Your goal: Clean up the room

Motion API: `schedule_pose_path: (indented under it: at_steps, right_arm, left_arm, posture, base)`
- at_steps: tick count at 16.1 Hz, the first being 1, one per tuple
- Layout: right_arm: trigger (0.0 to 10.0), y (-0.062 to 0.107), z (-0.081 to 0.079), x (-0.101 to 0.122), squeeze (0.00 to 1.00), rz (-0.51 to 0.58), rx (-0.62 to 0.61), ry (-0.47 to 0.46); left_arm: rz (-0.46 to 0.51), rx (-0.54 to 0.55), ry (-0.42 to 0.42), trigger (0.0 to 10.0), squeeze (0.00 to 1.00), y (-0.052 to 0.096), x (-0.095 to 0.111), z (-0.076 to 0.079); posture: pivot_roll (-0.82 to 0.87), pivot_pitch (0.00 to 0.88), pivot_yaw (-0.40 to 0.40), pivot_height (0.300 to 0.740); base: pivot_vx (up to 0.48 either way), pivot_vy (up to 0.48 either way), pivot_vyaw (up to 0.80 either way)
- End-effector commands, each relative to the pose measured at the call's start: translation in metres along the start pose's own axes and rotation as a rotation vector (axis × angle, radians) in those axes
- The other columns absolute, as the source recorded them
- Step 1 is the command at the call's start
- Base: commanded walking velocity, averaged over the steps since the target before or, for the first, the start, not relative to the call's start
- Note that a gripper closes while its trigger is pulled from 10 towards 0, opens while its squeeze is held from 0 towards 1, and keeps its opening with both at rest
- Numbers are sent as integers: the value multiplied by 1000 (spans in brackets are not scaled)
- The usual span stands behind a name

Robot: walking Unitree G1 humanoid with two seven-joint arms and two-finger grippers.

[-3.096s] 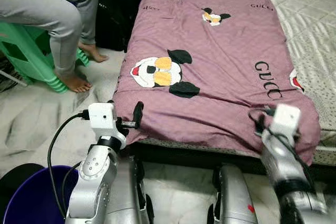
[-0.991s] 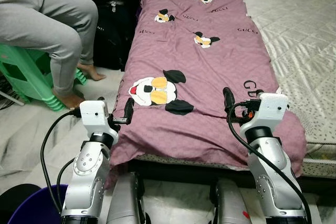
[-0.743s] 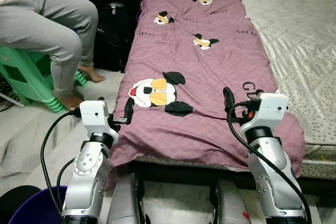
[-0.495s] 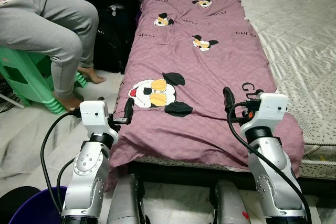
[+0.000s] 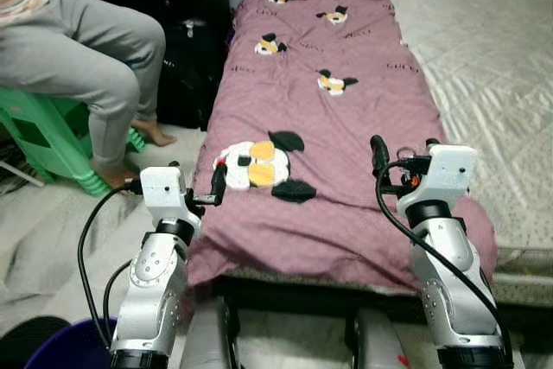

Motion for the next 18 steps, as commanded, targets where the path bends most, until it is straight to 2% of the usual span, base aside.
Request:
schedule_pose_path:
  at_steps: [1, 8, 18]
  right_arm:
    - [10000, -2, 0, 2, 0, 10, 0, 2]
    - [10000, -1, 3, 0, 0, 9, -11, 15]
    - [10000, 0, 8, -2, 0, 0, -27, 32]
  left_arm:
    - [9, -5, -12, 10000, 0, -1, 2, -2]
    - [10, -8, -14, 10000, 0, -2, 2, -2]
    - [5, -6, -13, 10000, 0, -2, -1, -2]
  posture:
    - [-11, 0, 82, 665]
    - [-13, 0, 83, 740]
    - [-15, 0, 76, 740]
  base:
    - [0, 0, 0]
    - [0, 0, 0]
    - [0, 0, 0]
Point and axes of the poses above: a point about 5 cm out from each wrist's last joint towards the gripper, its own y axis pointing back from the gripper into the wrist, its own x axis along the axis of the wrist's last joint, z = x × y, the point moved 2 cm from there along -y, pointing out of the wrist towards the gripper, and after that the axes turned 2 degrees about -y, right-handed, at the moved point
